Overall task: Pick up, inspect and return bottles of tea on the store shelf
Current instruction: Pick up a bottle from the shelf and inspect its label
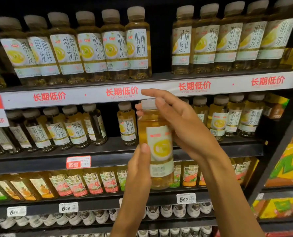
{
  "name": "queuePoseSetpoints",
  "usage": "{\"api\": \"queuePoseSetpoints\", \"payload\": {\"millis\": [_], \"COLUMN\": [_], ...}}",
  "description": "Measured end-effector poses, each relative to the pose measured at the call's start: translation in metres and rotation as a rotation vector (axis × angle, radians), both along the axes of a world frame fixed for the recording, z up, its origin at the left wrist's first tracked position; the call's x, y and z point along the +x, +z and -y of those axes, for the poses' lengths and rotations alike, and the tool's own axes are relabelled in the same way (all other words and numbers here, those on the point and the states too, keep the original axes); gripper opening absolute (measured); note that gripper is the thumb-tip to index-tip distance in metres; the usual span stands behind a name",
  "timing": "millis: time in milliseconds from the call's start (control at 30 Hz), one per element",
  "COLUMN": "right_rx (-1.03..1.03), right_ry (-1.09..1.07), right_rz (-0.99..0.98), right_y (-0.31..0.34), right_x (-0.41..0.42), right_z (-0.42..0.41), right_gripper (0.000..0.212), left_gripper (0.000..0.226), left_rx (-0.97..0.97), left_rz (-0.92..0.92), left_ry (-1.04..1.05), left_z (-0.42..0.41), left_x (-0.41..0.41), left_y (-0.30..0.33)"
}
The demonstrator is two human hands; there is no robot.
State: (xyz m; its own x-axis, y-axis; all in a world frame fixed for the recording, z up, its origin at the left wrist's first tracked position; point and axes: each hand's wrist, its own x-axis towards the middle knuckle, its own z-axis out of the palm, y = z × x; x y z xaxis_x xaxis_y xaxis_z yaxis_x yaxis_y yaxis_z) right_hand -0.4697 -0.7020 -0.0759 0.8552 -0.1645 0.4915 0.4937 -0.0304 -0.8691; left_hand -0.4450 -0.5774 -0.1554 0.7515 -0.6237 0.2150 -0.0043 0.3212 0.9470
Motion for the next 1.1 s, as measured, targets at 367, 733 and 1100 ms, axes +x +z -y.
{"api": "queuePoseSetpoints", "payload": {"millis": [367, 733, 1100], "right_rx": [0.18, -0.089, -0.072], "right_ry": [0.059, -0.105, -0.28], "right_rz": [0.096, -0.118, 0.253], "right_y": [-0.003, 0.006, 0.061], "right_x": [0.005, 0.013, 0.025], "right_z": [0.007, 0.026, 0.04], "right_gripper": [0.027, 0.041, 0.008], "left_gripper": [0.084, 0.064, 0.05], "left_rx": [0.099, -0.083, 0.0], "left_rz": [-0.108, -0.258, 0.301], "left_ry": [-0.053, -0.152, 0.05], "left_z": [-0.004, 0.023, 0.053], "left_x": [0.01, 0.028, 0.035], "left_y": [-0.004, 0.013, 0.066]}}
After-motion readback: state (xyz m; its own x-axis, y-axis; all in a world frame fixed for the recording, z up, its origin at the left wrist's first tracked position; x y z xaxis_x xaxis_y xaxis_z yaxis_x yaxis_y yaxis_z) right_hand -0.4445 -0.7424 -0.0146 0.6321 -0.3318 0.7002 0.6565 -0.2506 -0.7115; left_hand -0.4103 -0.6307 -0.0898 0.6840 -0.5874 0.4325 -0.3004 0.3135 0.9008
